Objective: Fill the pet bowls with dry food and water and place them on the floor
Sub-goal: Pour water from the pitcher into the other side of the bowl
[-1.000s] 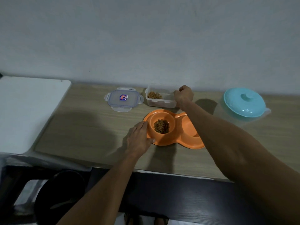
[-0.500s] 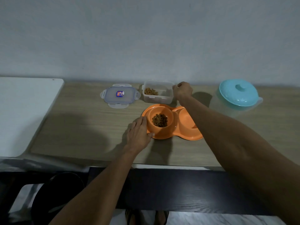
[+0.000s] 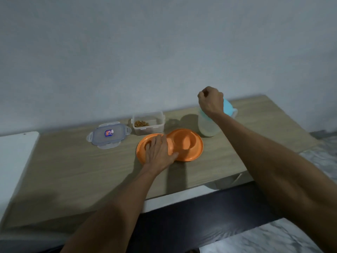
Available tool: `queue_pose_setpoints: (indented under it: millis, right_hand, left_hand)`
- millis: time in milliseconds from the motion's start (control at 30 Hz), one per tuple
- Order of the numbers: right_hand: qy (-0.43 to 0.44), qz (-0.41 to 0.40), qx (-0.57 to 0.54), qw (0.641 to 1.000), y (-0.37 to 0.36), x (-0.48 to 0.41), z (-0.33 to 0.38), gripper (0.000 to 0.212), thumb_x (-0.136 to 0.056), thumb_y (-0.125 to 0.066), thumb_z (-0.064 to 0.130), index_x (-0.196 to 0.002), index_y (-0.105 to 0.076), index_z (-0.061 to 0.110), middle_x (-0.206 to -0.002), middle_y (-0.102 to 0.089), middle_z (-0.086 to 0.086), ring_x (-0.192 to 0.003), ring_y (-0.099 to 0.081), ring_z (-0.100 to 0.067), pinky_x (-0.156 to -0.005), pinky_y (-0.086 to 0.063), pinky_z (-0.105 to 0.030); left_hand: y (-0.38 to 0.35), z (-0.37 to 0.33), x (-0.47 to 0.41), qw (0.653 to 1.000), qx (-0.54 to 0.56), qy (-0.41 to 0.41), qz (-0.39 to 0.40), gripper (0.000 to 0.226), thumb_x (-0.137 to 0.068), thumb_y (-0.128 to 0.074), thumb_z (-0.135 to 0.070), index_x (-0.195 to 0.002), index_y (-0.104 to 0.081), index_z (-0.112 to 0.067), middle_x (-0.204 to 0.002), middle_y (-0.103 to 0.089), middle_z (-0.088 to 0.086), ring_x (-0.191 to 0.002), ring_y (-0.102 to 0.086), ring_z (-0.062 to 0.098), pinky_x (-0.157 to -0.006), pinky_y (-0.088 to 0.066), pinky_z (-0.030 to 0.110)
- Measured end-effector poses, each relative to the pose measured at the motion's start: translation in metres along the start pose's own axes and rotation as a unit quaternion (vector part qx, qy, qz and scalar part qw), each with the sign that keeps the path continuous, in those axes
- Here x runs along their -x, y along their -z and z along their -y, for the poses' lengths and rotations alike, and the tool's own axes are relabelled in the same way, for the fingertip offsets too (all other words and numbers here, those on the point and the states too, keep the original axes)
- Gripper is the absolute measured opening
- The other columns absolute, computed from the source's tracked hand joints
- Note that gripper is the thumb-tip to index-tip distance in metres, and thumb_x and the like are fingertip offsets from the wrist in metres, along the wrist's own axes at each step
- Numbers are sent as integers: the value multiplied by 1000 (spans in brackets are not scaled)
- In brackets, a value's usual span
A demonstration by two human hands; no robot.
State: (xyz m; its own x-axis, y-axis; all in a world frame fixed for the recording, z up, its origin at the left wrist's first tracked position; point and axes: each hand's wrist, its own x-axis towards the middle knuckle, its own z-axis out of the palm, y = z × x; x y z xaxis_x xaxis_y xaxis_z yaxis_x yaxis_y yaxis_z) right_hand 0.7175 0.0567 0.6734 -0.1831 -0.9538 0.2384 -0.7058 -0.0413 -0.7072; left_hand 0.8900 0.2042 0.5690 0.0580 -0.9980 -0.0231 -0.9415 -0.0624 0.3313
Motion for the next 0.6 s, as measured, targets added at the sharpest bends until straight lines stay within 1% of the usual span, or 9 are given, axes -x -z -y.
queue_pose_setpoints:
  millis: [67,167,267,333,400,500,600]
  right_hand:
    - [-19,-27,22,999,17,-6,-20,28,-90,-48,25,-96,-69,8,-98,-71,-14,-96,-61,-34,-75,-43,-33]
    - [-58,-53,53,996,33,-18,-55,31,-88,-48,30,-98,-70,11,-101,-71,-13,-96,-64,-35,-77,-49,-36]
    - [-121,-60,34,990,37,-32,-91,35,-86,-48,32,-97,-70,8,-103,-70,-18,-100,-63,-38,-82,-50,-38]
    - [-178,-46,-12,983,33,-37,-109,34,-88,-48,31,-94,-70,5,-103,-69,-20,-99,-63,-37,-82,-48,-37]
    - [-236,-33,-96,967,24,-45,-123,35,-90,-46,31,-89,-69,5,-97,-68,-19,-93,-62,-33,-78,-44,-35]
    - [-300,-30,-223,927,16,-48,-128,32,-90,-46,33,-78,-63,9,-87,-64,-10,-83,-57,-27,-75,-42,-34]
    - [-330,-14,-271,904,12,-49,-132,31,-88,-50,34,-65,-56,13,-69,-57,-1,-69,-52,-23,-67,-41,-35]
  left_hand:
    - [-6,-12,-8,1000,-15,-7,10,90,-79,-58,-64,-148,-29,-14,-151,-34,8,-140,-30,27,-111,-28,45]
    - [-17,-23,-19,999,-36,3,17,93,-75,-58,-70,-145,-31,-14,-146,-38,8,-137,-33,27,-109,-31,45]
    - [-27,-30,-26,998,-43,33,29,99,-71,-60,-73,-144,-31,-13,-145,-39,9,-136,-32,28,-109,-31,47]
    - [-33,-31,-29,997,-43,51,34,104,-68,-60,-75,-145,-29,-12,-148,-37,10,-139,-29,29,-111,-28,49]
    - [-40,-33,-31,996,-49,68,43,110,-67,-59,-78,-148,-26,-11,-152,-33,10,-144,-22,31,-114,-24,51]
    - [-39,-35,-32,995,-53,73,44,114,-67,-60,-78,-150,-23,-9,-156,-28,10,-149,-13,32,-116,-18,52]
    - [-41,-38,-31,994,-47,84,51,114,-68,-62,-76,-150,-23,-8,-157,-27,11,-150,-10,33,-118,-16,53]
